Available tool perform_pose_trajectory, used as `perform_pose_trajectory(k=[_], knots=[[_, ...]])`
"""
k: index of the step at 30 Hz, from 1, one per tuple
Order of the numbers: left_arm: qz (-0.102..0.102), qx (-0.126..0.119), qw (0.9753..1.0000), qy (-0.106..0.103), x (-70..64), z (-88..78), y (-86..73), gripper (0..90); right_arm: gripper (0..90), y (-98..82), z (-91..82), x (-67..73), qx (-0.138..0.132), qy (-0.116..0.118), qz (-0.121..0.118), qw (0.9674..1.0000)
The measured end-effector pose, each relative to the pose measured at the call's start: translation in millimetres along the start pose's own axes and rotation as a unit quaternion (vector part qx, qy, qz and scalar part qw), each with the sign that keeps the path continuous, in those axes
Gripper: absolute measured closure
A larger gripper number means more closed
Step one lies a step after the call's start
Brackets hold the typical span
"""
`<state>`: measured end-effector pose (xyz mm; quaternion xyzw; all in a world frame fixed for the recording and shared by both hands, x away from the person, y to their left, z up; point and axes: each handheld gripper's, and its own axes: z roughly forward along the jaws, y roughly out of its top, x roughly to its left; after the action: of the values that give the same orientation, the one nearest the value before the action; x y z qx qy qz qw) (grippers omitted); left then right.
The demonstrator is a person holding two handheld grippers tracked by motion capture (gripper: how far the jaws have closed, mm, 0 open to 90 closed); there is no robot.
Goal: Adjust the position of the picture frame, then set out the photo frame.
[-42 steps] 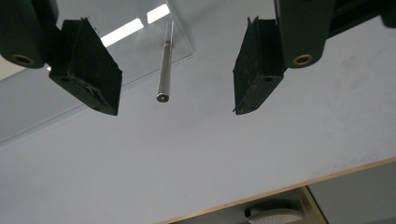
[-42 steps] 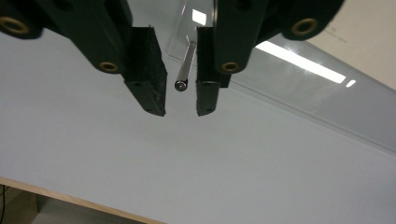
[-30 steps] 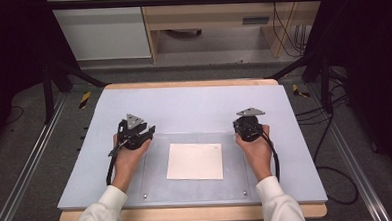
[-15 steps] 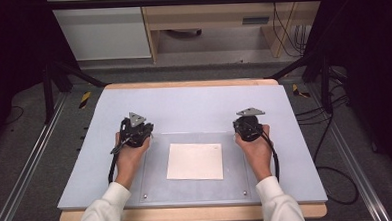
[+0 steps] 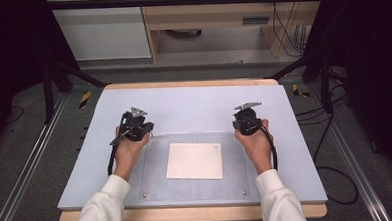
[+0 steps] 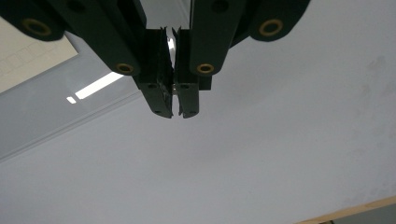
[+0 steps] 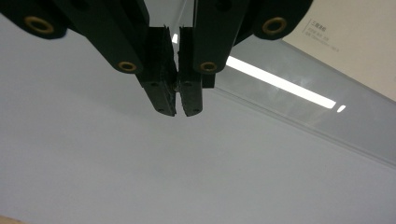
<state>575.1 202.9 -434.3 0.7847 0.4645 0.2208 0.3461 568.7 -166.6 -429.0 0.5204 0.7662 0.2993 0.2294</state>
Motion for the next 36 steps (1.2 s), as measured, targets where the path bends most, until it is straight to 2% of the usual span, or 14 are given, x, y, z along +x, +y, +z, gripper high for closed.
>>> perform_pose_trajectory(k=[3, 8, 9, 13, 17, 22, 24, 28, 30, 36], knots=[[0.006, 0.009, 0.9999, 0.0, 1.9, 1.5, 2.6, 85.3, 86.0, 4.7, 1.9, -1.3, 0.012, 0.002, 0.0, 0.9999], [0.001, 0.015, 0.9999, -0.006, 5.4, 4.5, 6.0, 85.2, 85.9, 11.2, 6.3, -4.4, 0.025, 0.007, 0.006, 0.9996], [-0.008, 0.014, 0.9998, -0.009, 6.1, 5.7, 6.7, 85.2, 85.9, 12.6, 7.1, -5.3, 0.027, 0.01, 0.008, 0.9995], [-0.009, 0.026, 0.9995, -0.015, 9.4, 8.5, 11.3, 85.0, 85.8, 18.2, 10.8, -9.7, 0.038, 0.02, 0.018, 0.9989], [-0.01, 0.03, 0.9993, -0.02, 10.9, 9.4, 12.6, 85.1, 85.7, 18.4, 10.9, -11.7, 0.039, 0.027, 0.014, 0.9988], [-0.007, 0.035, 0.9991, -0.022, 11.1, 9.6, 13.3, 85.2, 84.7, 15.3, 8.3, -9.7, 0.031, 0.024, 0.003, 0.9992], [-0.004, 0.037, 0.9991, -0.02, 11.0, 10.2, 13.9, 85.2, 76.6, 12.4, 6.3, -9.7, 0.021, 0.027, 0.0, 0.9994], [0.003, 0.042, 0.999, -0.016, 10.1, 10.5, 14.7, 85.3, 63.2, 4.0, -4.5, -10.9, -0.008, 0.019, -0.014, 0.9997], [0.001, 0.044, 0.9989, -0.018, 10.7, 11.0, 15.2, 85.3, 61.2, -2.2, -13.0, -12.4, -0.022, 0.012, -0.02, 0.9995], [-0.002, 0.053, 0.9984, -0.021, 12.4, 12.8, 18.0, 85.3, 58.9, -13.0, -26.2, -16.6, -0.034, 0.002, -0.028, 0.999]])
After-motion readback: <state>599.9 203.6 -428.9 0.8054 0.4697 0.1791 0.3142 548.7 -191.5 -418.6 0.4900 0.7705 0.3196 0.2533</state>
